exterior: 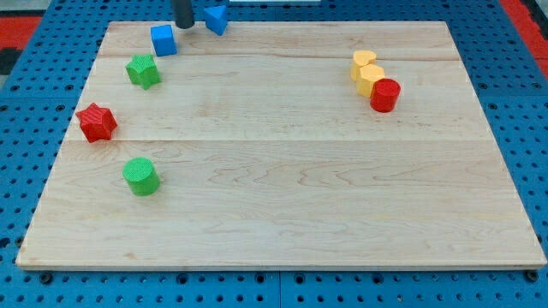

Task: Move the red circle to the right side of the green circle

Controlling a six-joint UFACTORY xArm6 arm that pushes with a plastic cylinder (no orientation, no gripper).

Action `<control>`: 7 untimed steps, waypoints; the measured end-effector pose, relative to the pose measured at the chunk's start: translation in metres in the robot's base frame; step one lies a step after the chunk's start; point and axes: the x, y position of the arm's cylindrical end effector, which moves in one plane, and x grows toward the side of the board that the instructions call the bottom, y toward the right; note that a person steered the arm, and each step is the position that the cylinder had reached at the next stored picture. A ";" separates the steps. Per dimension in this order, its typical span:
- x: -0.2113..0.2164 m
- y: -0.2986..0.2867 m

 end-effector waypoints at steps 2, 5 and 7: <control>0.059 0.150; 0.057 0.189; 0.020 0.217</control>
